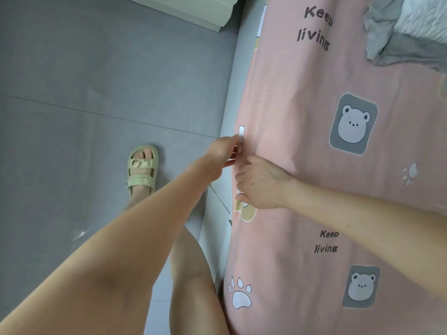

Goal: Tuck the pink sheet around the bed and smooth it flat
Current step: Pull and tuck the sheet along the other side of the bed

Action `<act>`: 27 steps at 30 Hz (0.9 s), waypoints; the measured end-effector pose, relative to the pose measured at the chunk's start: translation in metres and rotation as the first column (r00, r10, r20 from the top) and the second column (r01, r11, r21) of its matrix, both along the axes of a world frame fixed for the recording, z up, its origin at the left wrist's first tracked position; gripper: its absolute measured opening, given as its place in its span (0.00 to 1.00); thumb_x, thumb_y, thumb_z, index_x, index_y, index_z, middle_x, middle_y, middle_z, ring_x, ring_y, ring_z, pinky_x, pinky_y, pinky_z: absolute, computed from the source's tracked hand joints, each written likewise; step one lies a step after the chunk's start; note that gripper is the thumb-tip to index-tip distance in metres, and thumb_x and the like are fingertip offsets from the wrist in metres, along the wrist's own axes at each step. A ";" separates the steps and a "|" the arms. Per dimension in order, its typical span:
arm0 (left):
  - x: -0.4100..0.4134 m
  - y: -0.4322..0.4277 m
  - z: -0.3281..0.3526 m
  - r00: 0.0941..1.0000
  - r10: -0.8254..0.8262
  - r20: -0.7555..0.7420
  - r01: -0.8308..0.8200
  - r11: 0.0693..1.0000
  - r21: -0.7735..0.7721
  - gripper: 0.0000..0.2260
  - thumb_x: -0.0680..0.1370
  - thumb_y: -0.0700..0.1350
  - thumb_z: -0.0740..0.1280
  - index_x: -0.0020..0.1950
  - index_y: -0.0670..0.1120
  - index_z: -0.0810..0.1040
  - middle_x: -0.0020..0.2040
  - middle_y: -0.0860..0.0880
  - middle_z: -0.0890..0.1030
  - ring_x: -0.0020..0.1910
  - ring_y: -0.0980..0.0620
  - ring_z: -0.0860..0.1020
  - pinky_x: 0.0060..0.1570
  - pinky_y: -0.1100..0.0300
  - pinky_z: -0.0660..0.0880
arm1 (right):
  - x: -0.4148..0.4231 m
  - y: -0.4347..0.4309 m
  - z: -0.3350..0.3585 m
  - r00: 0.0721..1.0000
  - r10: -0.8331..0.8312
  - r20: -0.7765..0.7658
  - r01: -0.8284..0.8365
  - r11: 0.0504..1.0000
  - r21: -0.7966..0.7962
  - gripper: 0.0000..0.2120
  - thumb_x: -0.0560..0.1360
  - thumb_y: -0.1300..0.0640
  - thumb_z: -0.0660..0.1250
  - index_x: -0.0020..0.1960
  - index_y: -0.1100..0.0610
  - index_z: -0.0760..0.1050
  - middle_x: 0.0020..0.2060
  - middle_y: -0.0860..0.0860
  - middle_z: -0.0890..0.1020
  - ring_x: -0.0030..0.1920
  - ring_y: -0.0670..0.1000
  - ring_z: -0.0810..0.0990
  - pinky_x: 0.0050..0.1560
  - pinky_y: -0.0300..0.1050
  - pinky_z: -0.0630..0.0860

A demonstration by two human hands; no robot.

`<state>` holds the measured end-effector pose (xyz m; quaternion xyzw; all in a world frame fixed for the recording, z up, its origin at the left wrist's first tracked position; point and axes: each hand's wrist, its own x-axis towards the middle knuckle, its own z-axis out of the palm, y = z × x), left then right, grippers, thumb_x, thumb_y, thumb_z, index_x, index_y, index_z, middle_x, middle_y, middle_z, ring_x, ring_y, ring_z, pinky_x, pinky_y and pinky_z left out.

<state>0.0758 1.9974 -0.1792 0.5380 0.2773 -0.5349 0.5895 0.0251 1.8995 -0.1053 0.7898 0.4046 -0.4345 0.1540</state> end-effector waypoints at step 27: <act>0.021 0.020 -0.021 0.930 -0.333 0.154 0.249 0.882 0.401 0.11 0.74 0.35 0.60 0.34 0.46 0.66 0.37 0.44 0.77 0.41 0.42 0.80 0.42 0.52 0.78 | 0.030 0.020 -0.001 0.955 0.209 -0.210 -0.257 0.935 -0.242 0.18 0.82 0.49 0.46 0.62 0.49 0.73 0.55 0.48 0.77 0.55 0.53 0.72 0.61 0.56 0.59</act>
